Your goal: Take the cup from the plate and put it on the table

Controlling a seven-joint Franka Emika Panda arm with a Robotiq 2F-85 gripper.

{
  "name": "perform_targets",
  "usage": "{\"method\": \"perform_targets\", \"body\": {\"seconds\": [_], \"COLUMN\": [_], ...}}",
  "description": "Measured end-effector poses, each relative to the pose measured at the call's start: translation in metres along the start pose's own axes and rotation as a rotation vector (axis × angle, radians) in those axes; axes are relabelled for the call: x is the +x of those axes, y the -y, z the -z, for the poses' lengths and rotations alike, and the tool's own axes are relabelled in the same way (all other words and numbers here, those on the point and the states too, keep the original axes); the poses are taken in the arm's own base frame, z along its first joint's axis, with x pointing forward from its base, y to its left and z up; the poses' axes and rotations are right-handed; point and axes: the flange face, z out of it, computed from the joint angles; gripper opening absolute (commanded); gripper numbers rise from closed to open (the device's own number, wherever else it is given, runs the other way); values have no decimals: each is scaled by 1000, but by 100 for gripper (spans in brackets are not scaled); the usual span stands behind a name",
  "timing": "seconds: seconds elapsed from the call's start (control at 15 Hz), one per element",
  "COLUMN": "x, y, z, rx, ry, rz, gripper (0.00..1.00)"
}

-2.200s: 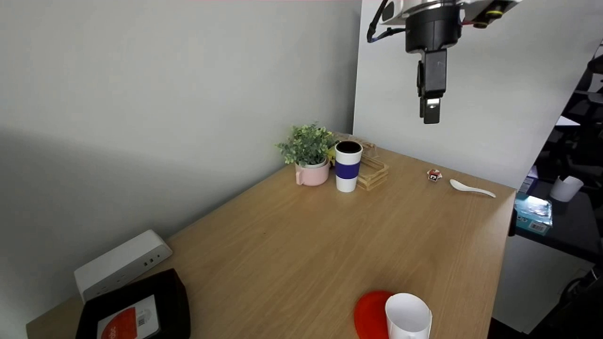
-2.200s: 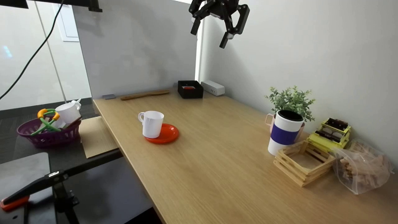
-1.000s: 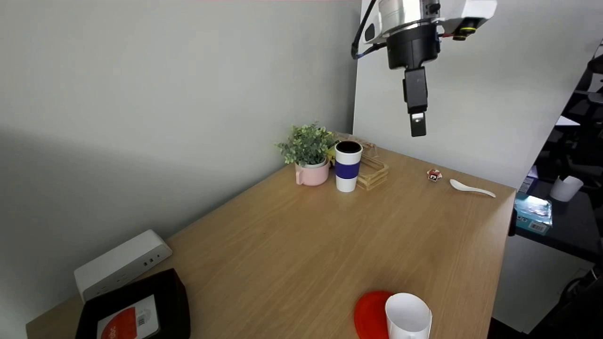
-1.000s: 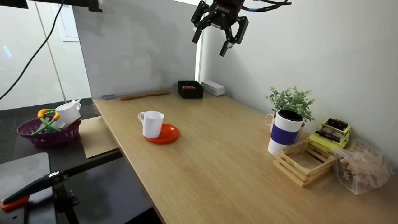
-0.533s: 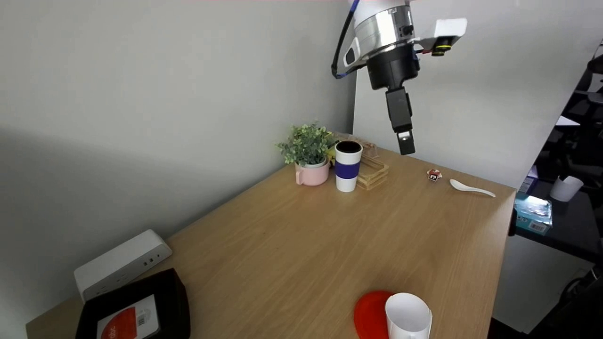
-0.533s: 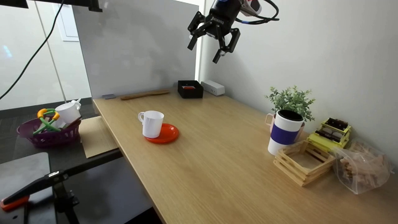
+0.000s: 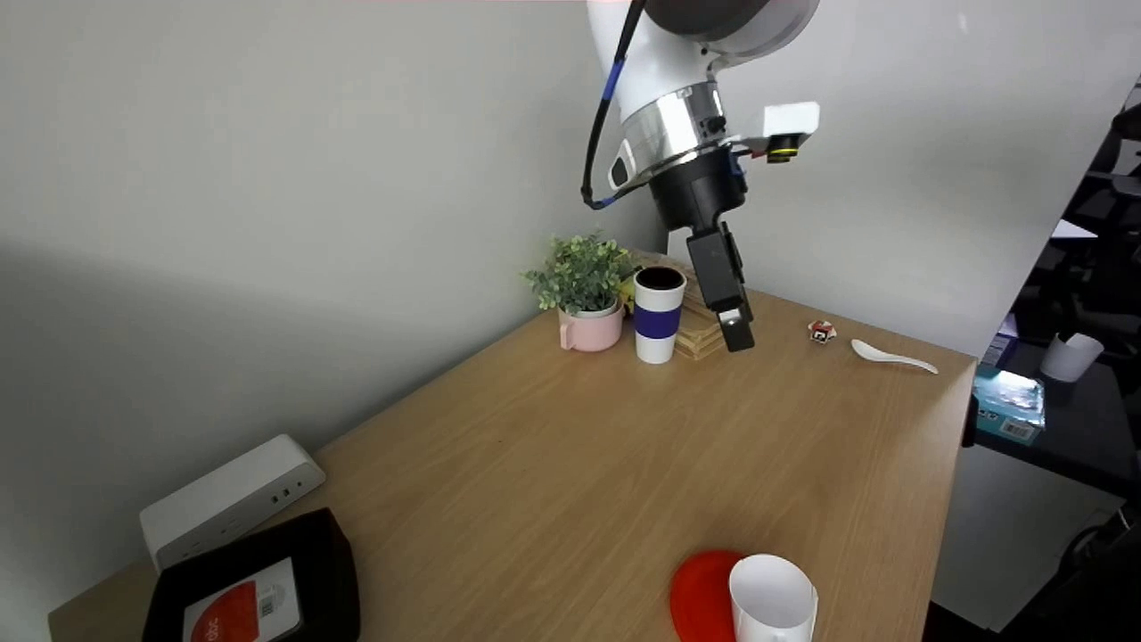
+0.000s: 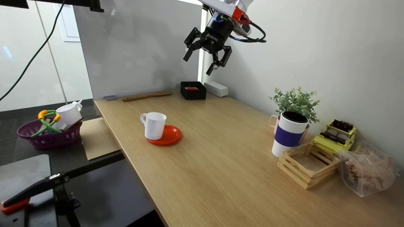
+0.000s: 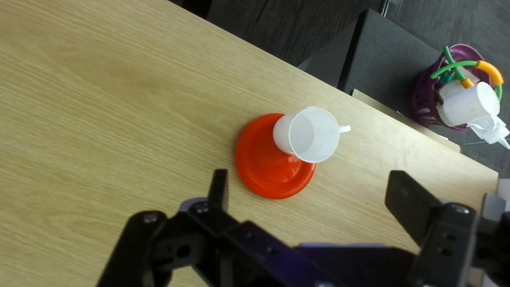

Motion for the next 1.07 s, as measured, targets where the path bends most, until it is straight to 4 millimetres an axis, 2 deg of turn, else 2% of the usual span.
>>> {"method": "perform_targets", "body": {"seconds": [0.47, 1.07], "x": [28, 32], "y": [7, 8], "z": [-32, -36], "rx": [42, 57], "ry": [122, 146], "rz": [37, 31], "gripper": [100, 100]}}
